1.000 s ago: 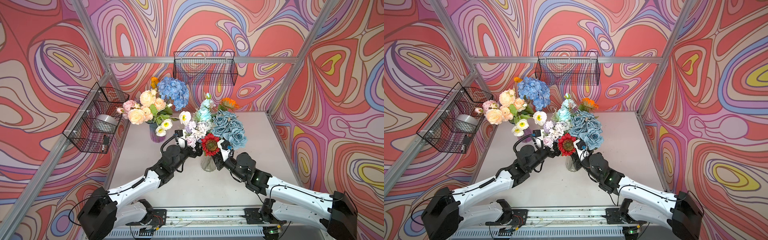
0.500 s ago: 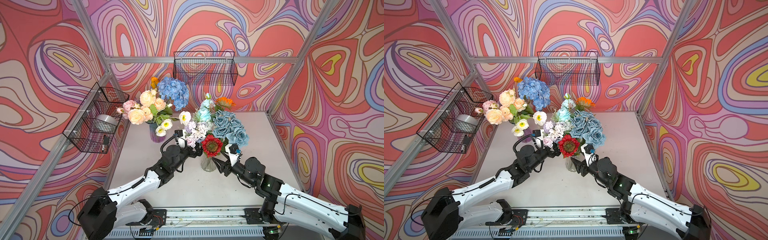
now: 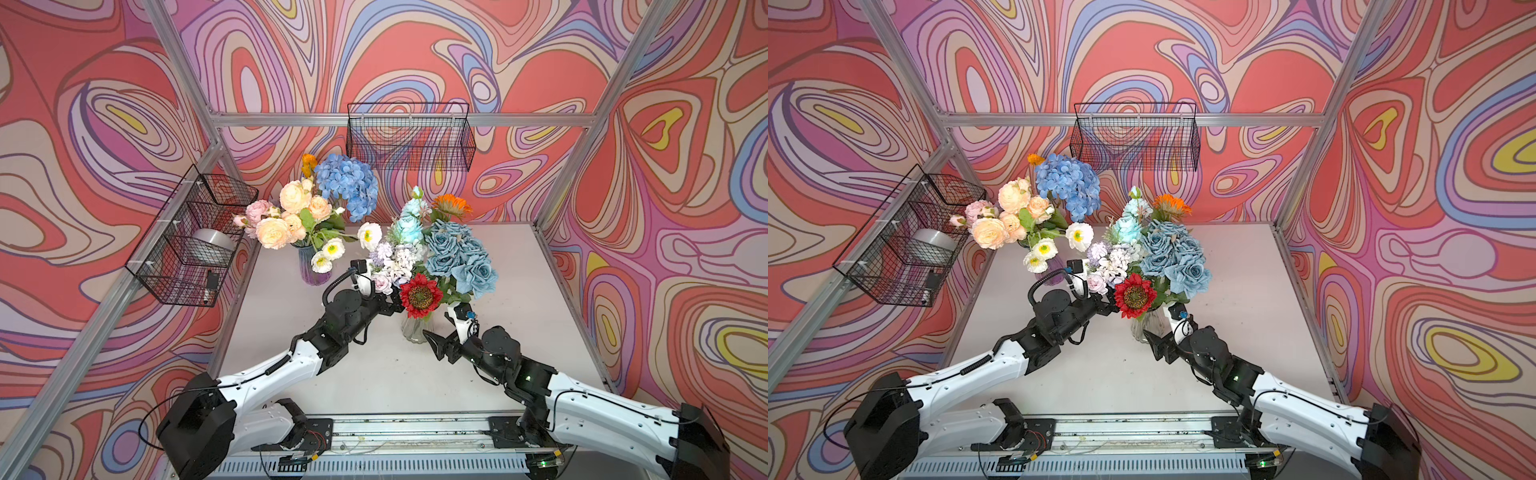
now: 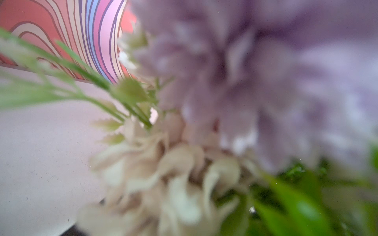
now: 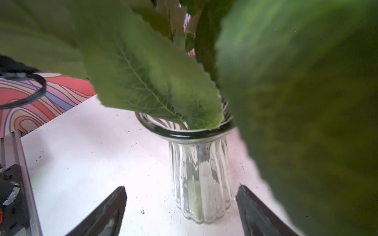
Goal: Arrange the flowers into the vase
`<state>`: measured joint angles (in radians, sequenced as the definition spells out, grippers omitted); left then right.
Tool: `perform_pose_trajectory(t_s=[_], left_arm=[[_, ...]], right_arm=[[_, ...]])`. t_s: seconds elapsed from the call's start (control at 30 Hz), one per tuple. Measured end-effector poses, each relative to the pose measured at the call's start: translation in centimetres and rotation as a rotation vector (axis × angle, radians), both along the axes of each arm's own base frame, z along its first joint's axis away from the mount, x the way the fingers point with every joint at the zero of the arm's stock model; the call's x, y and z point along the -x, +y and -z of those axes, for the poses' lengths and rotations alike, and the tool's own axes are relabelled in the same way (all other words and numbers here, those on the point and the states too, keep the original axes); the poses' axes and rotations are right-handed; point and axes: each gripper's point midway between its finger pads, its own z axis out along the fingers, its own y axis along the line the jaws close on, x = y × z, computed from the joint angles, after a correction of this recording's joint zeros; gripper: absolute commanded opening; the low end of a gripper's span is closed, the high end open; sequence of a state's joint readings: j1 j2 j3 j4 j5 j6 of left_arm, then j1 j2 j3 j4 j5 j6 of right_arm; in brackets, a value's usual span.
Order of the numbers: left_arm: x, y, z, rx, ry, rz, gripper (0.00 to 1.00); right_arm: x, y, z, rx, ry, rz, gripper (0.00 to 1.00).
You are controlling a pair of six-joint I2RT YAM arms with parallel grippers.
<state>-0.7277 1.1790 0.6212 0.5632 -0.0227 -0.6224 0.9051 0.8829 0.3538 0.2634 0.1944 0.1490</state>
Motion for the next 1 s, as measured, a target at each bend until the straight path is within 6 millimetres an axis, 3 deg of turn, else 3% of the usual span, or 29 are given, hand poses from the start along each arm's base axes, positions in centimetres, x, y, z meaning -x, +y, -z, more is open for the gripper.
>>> perform_pose_trajectory(t_s=[0.17,0.73,1.0], left_arm=[[0.1,-0.1,0.0,-0.001,0.001,0.003,0.97],[0.2,0.0,0.3,-0.012,0.012,0.002,0.97],[0.3,0.0,0.4,-0.017,0.017,0.002,0.97]], right_arm=[[-1.6,0.5,0.8,0.018,-0.057,0.046,0.89],[-5.2,1.8,0.9,-0.006,-0.227,0.152,0.90],[-6.3,2.4,1.2,-0.039,-0.268,0.189,0.85]])
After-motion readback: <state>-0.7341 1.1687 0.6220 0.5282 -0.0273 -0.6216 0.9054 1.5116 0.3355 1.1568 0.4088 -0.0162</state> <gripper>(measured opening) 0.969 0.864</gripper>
